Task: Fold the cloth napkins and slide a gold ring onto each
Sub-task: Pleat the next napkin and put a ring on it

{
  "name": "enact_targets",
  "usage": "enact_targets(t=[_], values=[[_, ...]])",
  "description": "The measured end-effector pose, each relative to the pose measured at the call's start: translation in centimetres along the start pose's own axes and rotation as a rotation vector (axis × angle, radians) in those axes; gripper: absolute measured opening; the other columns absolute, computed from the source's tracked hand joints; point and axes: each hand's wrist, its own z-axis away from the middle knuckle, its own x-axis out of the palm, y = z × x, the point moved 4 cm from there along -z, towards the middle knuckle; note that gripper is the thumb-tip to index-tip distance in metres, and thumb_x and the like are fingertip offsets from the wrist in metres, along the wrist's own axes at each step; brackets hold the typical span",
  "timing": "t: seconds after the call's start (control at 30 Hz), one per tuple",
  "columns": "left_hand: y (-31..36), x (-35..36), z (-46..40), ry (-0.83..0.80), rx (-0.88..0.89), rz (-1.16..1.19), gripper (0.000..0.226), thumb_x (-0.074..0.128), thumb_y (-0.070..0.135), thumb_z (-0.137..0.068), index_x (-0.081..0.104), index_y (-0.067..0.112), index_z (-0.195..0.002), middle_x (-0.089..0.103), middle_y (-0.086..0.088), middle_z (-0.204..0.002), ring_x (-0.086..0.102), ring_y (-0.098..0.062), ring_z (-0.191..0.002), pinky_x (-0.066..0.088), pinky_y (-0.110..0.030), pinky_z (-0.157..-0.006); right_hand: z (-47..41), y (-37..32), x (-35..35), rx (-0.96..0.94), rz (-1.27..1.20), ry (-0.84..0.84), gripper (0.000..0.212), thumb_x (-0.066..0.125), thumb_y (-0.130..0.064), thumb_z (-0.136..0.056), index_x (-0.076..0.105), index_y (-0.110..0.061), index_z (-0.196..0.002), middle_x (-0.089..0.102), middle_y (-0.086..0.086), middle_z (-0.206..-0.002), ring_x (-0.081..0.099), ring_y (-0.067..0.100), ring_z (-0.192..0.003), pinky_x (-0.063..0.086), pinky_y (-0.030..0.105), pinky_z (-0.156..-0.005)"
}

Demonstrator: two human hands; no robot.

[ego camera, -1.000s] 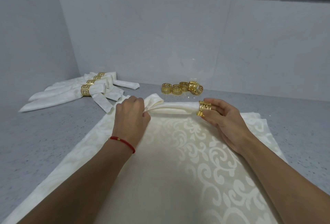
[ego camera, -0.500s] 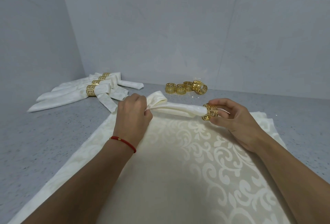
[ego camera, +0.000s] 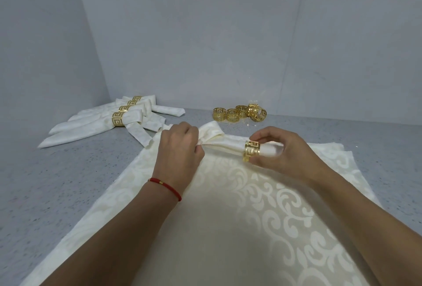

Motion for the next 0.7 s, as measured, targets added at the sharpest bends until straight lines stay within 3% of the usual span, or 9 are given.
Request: enact_targets(t=[0.07, 0.13, 0.2, 0.33, 0.47, 0.7], values=[[0.5, 0.1, 0.0, -0.012, 0.034, -0.012, 0.044, 0.07, -0.005, -0.058, 0.033, 0.018, -0.064, 0.045, -0.005, -0.063, 0.043, -0.027, -0.054, 0.041, -0.04, -0.053, -0.2, -0.9, -0.3, -0.134, 0.315, 0.036, 0.045, 0.089, -0.043, -0.07, 0.069, -0.042, -0.109, 0.069, -0.027, -0.105, 0.048, -0.001, -0.117, 0.026, 0.034, -0.11], [0.8, 0.3, -0.1, -0.027, 0.053, -0.03, 0.045, 0.07, -0.005, -0.058, 0.031, 0.017, -0.064, 0.043, -0.005, -0.062, 0.041, -0.026, -0.054, 0.037, -0.037, -0.053, -0.2, -1.6, 0.0, -0.194, 0.446, -0.002, 0.057, 0.087, -0.048, -0.072, 0.064, -0.041, -0.124, 0.067, -0.029, -0.107, 0.045, -0.001, -0.121, 0.016, 0.038, -0.115], [1.0, 0.5, 0.0, -0.044, 0.062, -0.027, 0.045, 0.069, -0.005, -0.057, 0.03, 0.016, -0.063, 0.042, -0.004, -0.061, 0.04, -0.025, -0.053, 0.03, -0.035, -0.054, -0.2, -2.3, 0.9, -0.219, 0.488, -0.036, 0.058, 0.085, -0.049, -0.076, 0.064, -0.036, -0.128, 0.068, -0.024, -0.111, 0.054, -0.001, -0.114, 0.019, 0.04, -0.116], [1.6, 0.8, 0.3, -0.048, 0.079, -0.001, 0.043, 0.069, -0.003, -0.057, 0.031, 0.017, -0.064, 0.044, -0.005, -0.062, 0.043, -0.028, -0.055, 0.034, -0.036, -0.054, 0.2, -3.0, 2.1, -0.173, 0.298, 0.051, 0.044, 0.084, -0.043, -0.079, 0.073, -0.029, -0.119, 0.073, -0.018, -0.106, 0.064, 0.0, -0.098, 0.045, 0.029, -0.1], [2.7, 0.9, 0.6, -0.039, 0.101, 0.085, 0.042, 0.069, -0.001, -0.058, 0.032, 0.018, -0.065, 0.039, 0.0, -0.063, 0.041, -0.024, -0.056, 0.035, -0.034, -0.054, 0.4, -2.7, 2.2, -0.082, 0.153, 0.128, 0.036, 0.086, -0.035, -0.08, 0.076, -0.028, -0.114, 0.071, -0.024, -0.095, 0.065, -0.006, -0.094, 0.049, 0.013, -0.088], [2.6, 0.6, 0.9, -0.131, 0.182, 0.205, 0.033, 0.064, -0.005, -0.062, 0.037, 0.015, -0.066, 0.036, 0.006, -0.068, 0.033, -0.016, -0.064, 0.016, -0.022, -0.061, 0.2, -0.7, 1.7, 0.053, -0.171, 0.019, 0.041, 0.088, -0.016, -0.079, 0.076, -0.024, -0.117, 0.077, -0.015, -0.11, 0.07, 0.0, -0.108, 0.051, 0.035, -0.108]])
